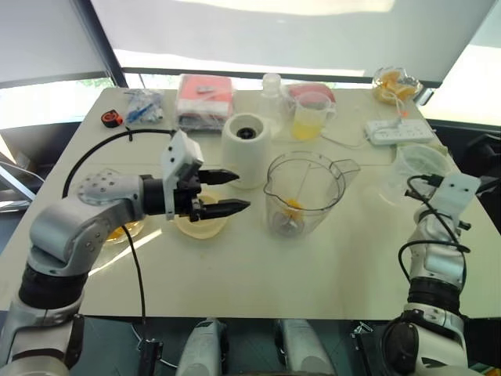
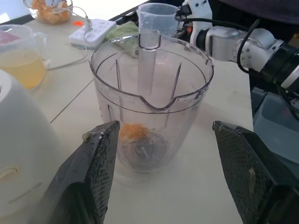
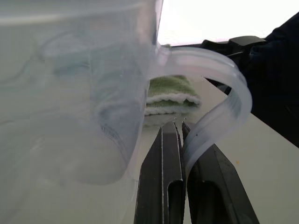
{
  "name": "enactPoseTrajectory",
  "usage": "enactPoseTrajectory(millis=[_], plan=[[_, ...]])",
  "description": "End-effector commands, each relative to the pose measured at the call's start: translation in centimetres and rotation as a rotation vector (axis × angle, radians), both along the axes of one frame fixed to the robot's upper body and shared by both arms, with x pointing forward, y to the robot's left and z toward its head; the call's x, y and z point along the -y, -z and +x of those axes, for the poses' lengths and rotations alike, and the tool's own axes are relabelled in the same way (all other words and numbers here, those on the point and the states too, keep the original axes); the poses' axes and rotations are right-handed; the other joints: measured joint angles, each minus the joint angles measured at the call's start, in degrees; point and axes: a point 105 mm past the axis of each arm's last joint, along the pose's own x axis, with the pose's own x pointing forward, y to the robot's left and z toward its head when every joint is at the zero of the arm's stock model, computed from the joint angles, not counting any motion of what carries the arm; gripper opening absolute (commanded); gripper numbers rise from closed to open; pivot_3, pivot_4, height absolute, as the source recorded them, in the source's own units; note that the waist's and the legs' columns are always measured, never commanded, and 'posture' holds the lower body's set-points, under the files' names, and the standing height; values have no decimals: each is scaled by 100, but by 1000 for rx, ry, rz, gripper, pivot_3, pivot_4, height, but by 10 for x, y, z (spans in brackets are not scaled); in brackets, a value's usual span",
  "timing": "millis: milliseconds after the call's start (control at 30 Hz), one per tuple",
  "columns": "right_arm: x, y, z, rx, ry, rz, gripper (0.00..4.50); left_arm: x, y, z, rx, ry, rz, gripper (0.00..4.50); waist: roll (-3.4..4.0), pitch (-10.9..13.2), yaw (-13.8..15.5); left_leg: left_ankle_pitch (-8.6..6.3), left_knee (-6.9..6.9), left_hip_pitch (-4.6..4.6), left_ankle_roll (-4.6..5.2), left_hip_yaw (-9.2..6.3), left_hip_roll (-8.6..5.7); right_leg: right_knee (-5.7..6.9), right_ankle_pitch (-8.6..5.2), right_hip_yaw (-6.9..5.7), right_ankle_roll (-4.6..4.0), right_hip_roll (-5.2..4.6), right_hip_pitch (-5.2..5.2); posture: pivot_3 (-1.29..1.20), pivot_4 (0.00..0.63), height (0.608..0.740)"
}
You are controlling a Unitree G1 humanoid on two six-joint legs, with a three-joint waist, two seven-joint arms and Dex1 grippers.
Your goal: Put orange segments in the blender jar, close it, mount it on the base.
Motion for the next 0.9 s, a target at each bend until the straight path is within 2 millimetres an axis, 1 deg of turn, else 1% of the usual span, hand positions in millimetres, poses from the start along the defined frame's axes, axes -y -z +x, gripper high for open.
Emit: enactPoseTrajectory(millis=[33,300,433,467,500,533,567,600,733,900], plan=[[3,-15,7,60,12,-74,72,2,-11,-6,60,5,0,3305,0,0,1,0,0,0,0,0,0,0,0,0,0,0,0,0,150,740],[1,3,13,40,19,-57,72,2,-12,-6,62,-6,0,3305,-1,0,-7,0,-1,7,0,1,-1,0,0,4,0,1,6,0,150,740],[-1,13,10,16,26,-55,72,0,-13,-6,61,-12,-2,3305,-1,0,-17,0,-1,7,0,0,0,-1,0,4,0,1,7,0,150,740],[-1,15,9,11,26,-55,653,0,-13,-6,60,-13,-3,3305,-1,0,-24,0,-2,8,0,0,0,-1,0,5,0,1,7,0,150,740],[-1,17,7,8,25,-55,1001,0,-13,-6,58,-14,-5,3305,-1,0,-28,0,-1,8,0,0,0,-1,0,5,0,1,8,0,150,740],[-1,19,6,6,24,-55,1448,0,-13,-6,55,-15,-7,3305,-2,0,-32,0,-2,10,0,0,0,-1,0,5,0,1,10,0,150,740],[-1,19,6,8,24,-54,1942,0,-13,-6,53,-15,-7,3305,-2,0,-38,0,-2,13,0,0,0,-2,0,5,0,1,12,0,150,740],[-1,20,5,10,23,-53,2557,0,-13,-6,52,-15,-7,3305,-2,0,-49,0,-2,14,0,0,0,-2,0,5,0,1,14,0,150,740],[-1,21,4,-7,18,-61,4474,0,-13,-6,48,-12,-11,3305,-3,1,-122,0,-2,19,0,3,0,-2,0,10,0,2,17,0,150,740],[-2,23,-2,-24,15,-75,4474,0,-13,-5,48,-10,-10,3305,-4,1,-119,0,-10,39,0,9,2,-2,-1,27,0,13,25,0,150,740]])
